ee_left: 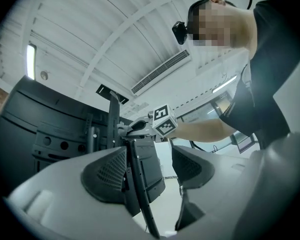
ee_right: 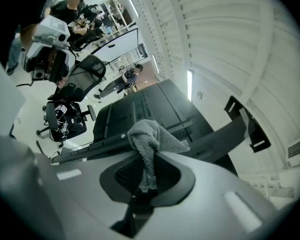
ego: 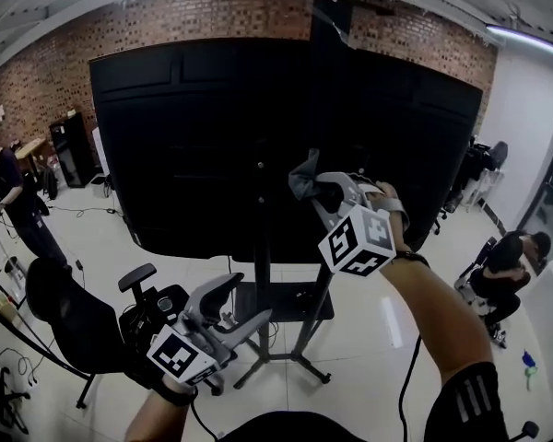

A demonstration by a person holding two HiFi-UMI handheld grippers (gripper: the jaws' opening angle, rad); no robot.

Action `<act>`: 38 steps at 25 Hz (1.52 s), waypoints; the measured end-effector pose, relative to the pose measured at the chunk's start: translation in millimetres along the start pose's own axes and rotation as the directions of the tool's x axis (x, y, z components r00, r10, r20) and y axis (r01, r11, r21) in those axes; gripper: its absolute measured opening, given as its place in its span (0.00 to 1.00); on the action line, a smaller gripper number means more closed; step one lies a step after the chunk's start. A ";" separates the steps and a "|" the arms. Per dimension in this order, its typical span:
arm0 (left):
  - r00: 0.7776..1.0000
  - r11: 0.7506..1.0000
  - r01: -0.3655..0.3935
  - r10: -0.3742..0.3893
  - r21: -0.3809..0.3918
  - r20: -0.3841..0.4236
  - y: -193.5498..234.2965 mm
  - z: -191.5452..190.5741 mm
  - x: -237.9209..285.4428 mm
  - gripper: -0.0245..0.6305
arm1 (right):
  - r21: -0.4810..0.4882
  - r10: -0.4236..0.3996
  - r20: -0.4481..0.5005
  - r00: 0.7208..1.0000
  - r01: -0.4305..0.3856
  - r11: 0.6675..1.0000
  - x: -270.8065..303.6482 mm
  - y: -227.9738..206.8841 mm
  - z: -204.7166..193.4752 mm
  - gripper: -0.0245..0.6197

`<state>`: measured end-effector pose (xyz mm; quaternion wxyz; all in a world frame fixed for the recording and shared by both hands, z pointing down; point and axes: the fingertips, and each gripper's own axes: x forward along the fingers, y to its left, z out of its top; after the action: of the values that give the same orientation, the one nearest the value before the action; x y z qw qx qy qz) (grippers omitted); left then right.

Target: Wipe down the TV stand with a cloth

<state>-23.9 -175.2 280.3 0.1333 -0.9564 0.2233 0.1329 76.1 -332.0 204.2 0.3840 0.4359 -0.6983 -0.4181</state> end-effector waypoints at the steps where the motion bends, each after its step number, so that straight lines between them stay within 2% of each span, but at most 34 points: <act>1: 1.000 1.000 0.004 -0.004 -0.003 -0.001 -4.0 -0.8 7.6 0.51 | 0.014 -0.011 -0.005 1.000 0.011 1.000 -6.0 -3.9 -13.9 0.09; 7: 1.000 1.000 0.012 -0.012 -0.009 -0.005 -25.3 -4.1 40.3 0.51 | 0.074 -0.070 -0.042 0.997 0.073 0.995 -34.6 -25.0 -87.6 0.09; 14: 1.000 1.000 0.004 -0.004 0.004 -0.029 -42.2 -12.1 62.9 0.51 | 0.170 -0.045 -0.105 0.993 0.062 0.983 -26.4 -32.1 -159.0 0.09; 18: 1.000 1.000 -0.002 0.002 0.004 -0.003 -49.6 -9.6 76.4 0.51 | 0.194 -0.020 -0.131 0.991 0.046 0.980 -5.6 -35.5 -185.2 0.09; 21: 0.999 1.000 -0.012 0.012 0.012 -0.038 -54.3 -17.0 82.4 0.51 | 0.207 -0.003 -0.144 0.990 0.033 0.978 4.2 -36.5 -199.7 0.09; 24: 0.999 1.000 -0.010 0.010 0.015 -0.031 -59.7 -15.9 88.5 0.51 | 0.230 0.008 -0.170 0.985 0.031 0.973 6.6 -37.1 -220.1 0.09; 34: 0.997 1.000 0.001 -0.001 0.010 -0.073 -75.1 -36.0 114.7 0.51 | 0.323 0.001 -0.270 0.963 0.090 0.942 -27.3 -51.5 -319.8 0.09; 38: 0.998 0.999 0.033 -0.033 -0.003 -0.055 -86.6 -35.4 130.9 0.51 | 0.336 -0.007 -0.312 0.950 0.118 0.934 -42.1 -56.2 -352.0 0.09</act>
<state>136.3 -162.8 289.1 0.1285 -0.9634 0.2108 0.1046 423.0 -395.8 270.4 0.3899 0.5791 -0.6792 -0.2264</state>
